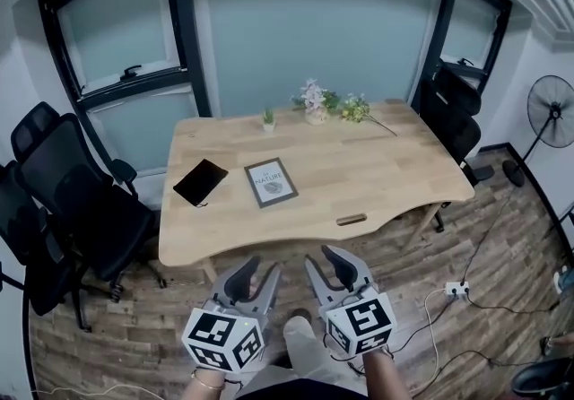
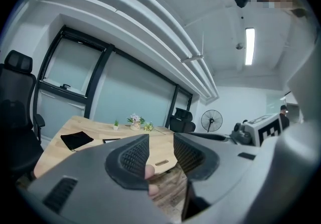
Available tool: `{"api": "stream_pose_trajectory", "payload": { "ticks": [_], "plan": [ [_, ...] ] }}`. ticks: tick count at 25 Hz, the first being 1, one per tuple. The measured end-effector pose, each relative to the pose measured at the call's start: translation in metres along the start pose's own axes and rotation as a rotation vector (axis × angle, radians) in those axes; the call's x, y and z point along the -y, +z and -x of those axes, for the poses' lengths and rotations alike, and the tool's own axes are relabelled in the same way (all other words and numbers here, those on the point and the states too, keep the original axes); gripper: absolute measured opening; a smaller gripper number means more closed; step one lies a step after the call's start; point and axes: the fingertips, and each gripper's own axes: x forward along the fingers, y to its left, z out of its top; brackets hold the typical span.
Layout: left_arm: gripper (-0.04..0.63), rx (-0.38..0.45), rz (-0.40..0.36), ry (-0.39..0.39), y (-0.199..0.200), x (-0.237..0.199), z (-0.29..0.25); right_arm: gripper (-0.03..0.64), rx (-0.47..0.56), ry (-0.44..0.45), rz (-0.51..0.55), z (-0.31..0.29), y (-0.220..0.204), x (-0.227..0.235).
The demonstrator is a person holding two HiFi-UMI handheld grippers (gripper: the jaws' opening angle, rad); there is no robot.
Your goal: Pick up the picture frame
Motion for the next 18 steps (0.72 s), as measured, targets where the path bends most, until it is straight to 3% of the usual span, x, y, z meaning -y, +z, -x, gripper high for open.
{"api": "stream_pose_trajectory", "payload": {
  "ticks": [18],
  "plan": [
    [0.135,-0.018,0.022,0.045,0.015,-0.058,-0.092,0.103,-0.029,0.029,-0.008,-0.093,-0.002,0.062]
  ]
}}
